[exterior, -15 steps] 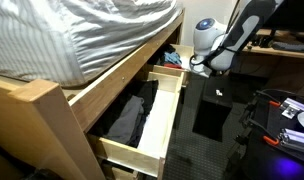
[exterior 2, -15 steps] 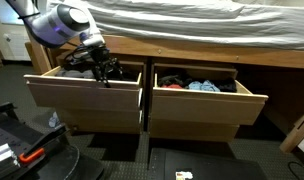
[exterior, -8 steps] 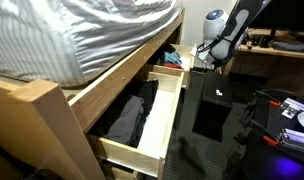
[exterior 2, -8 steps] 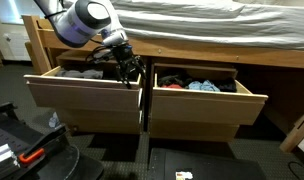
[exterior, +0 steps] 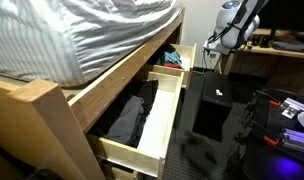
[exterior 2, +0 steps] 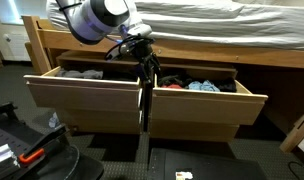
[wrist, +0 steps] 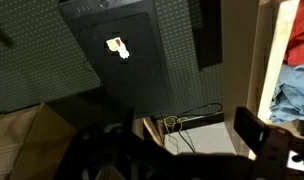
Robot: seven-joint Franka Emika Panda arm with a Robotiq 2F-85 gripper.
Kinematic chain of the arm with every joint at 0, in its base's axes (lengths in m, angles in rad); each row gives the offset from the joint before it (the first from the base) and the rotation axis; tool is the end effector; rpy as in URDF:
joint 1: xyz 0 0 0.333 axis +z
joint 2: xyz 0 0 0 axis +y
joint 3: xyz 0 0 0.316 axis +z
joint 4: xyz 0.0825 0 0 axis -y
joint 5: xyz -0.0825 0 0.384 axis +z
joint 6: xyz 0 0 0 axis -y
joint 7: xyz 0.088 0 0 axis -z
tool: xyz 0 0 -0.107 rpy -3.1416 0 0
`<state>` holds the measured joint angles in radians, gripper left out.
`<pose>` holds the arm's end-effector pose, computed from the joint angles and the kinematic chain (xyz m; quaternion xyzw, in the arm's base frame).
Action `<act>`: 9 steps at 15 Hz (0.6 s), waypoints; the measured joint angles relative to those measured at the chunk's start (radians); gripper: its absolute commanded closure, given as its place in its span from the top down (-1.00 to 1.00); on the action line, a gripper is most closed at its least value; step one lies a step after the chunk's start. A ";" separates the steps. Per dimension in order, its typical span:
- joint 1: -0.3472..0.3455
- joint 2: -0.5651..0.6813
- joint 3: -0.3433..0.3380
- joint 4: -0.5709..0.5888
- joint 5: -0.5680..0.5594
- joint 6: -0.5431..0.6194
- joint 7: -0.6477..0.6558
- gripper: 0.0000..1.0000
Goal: Open the top left drawer, then close the top right drawer
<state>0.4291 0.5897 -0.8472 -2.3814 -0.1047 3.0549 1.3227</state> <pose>0.4758 -0.2231 0.1844 0.7122 -0.6561 0.2062 0.1407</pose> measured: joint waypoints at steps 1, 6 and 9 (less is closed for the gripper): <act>-0.076 -0.038 0.032 0.001 -0.003 0.008 -0.081 1.00; -0.163 -0.084 0.080 0.004 0.032 -0.004 -0.196 1.00; -0.138 -0.070 0.081 0.004 0.059 0.001 -0.211 1.00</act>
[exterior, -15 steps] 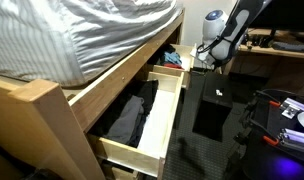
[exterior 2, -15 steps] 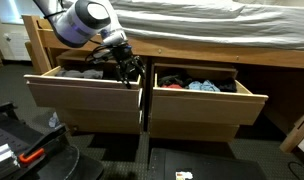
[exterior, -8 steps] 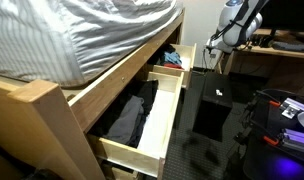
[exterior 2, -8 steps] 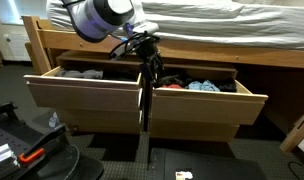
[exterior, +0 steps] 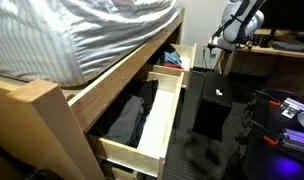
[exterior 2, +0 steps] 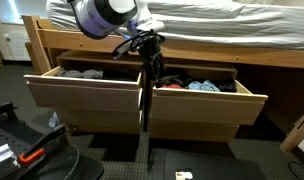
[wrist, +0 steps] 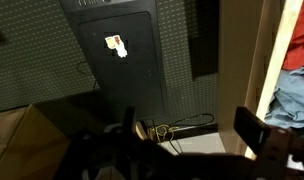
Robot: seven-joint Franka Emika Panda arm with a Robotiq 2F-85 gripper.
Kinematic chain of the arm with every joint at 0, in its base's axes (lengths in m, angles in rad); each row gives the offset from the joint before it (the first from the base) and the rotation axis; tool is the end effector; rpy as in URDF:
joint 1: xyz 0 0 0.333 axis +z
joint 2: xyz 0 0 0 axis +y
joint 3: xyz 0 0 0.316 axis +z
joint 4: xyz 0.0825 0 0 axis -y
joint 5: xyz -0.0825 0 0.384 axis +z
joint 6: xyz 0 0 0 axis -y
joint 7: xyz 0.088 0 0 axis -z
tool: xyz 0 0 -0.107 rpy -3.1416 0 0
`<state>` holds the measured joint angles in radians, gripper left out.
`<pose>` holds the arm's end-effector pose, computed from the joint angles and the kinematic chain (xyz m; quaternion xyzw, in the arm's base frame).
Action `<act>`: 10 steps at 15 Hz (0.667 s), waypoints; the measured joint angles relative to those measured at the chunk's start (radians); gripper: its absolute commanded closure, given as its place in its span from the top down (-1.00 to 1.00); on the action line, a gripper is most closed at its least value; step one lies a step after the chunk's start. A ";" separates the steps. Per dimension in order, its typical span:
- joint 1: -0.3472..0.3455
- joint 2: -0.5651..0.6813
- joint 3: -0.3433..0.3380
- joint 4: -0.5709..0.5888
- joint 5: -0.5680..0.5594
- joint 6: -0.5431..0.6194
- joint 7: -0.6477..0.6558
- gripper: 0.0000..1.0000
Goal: Open the top left drawer, then close the top right drawer
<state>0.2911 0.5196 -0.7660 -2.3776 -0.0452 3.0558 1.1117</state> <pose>0.4672 -0.2506 0.1961 0.7388 -0.6354 0.1902 0.1196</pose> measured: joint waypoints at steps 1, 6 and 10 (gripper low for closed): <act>0.000 0.000 0.007 0.000 -0.004 0.006 -0.040 1.00; -0.160 0.030 0.276 0.106 0.038 -0.024 -0.273 1.00; -0.247 0.127 0.394 0.271 0.064 -0.203 -0.389 1.00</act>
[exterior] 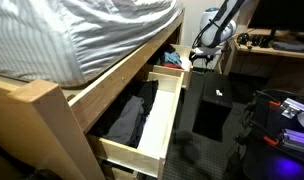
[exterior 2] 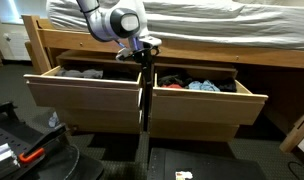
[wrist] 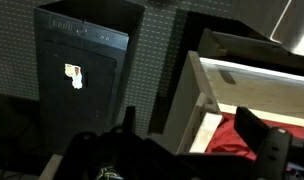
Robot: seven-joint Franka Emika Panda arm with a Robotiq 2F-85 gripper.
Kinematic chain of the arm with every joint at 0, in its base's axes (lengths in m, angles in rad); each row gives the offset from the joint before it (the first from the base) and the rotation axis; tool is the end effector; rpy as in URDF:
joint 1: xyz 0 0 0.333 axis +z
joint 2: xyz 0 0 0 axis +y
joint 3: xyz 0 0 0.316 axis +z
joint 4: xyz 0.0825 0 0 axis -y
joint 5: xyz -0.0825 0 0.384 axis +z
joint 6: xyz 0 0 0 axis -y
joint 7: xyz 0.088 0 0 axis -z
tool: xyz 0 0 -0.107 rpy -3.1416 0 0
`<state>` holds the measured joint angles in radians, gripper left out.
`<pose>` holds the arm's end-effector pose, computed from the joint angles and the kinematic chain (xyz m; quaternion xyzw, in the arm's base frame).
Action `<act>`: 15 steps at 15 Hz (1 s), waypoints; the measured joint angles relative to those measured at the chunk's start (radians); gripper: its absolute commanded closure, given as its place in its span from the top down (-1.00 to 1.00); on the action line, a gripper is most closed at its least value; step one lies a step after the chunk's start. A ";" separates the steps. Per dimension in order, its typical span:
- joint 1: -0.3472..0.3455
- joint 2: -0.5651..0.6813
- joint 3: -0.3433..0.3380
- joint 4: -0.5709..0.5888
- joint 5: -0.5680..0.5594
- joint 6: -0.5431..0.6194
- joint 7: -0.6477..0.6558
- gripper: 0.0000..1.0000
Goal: Open the top left drawer, then close the top right drawer
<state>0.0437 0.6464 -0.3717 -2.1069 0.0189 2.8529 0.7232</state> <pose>0.5525 -0.1920 0.1382 0.8743 -0.4687 0.0899 0.0882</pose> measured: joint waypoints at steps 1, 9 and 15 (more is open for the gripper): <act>0.001 0.005 -0.001 0.002 0.002 0.006 0.000 1.00; 0.106 0.076 -0.186 0.030 -0.012 -0.089 0.143 1.00; 0.025 0.175 -0.197 0.136 -0.008 -0.246 0.169 1.00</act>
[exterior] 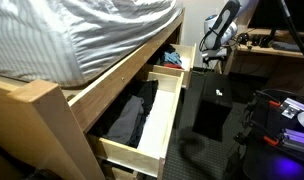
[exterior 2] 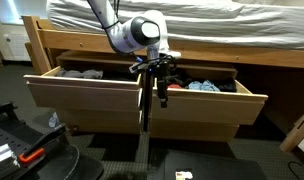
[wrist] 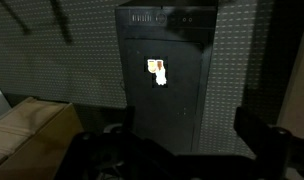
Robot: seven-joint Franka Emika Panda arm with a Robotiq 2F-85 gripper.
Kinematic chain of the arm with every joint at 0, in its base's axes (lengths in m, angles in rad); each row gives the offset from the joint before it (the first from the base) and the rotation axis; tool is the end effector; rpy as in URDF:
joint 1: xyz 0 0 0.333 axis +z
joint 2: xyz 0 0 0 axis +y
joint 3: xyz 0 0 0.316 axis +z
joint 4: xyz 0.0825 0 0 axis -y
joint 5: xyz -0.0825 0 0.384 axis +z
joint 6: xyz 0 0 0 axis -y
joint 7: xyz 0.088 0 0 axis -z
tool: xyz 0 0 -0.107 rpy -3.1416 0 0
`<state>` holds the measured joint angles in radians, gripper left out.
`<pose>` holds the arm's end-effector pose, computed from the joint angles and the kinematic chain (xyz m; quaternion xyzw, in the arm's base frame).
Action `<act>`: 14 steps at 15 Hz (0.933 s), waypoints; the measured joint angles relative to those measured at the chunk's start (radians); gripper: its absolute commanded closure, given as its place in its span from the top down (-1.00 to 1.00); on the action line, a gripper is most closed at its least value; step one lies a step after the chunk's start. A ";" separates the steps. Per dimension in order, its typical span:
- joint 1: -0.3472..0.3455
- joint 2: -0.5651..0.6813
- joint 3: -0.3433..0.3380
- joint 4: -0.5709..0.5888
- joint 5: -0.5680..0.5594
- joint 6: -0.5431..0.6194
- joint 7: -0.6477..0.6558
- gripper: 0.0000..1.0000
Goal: Open the top left drawer, then close the top right drawer
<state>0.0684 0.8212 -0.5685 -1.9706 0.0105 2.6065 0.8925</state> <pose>0.5197 -0.2898 0.1035 0.7897 -0.5785 0.0078 0.2041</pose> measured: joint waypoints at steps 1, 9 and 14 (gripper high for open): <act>0.000 0.000 0.002 0.001 -0.003 0.000 0.003 1.00; -0.203 0.071 0.247 0.146 0.036 0.193 -0.245 1.00; -0.324 0.132 0.344 0.222 0.065 0.266 -0.393 1.00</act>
<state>-0.2558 0.9535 -0.2246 -1.7487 0.0760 2.8724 0.4995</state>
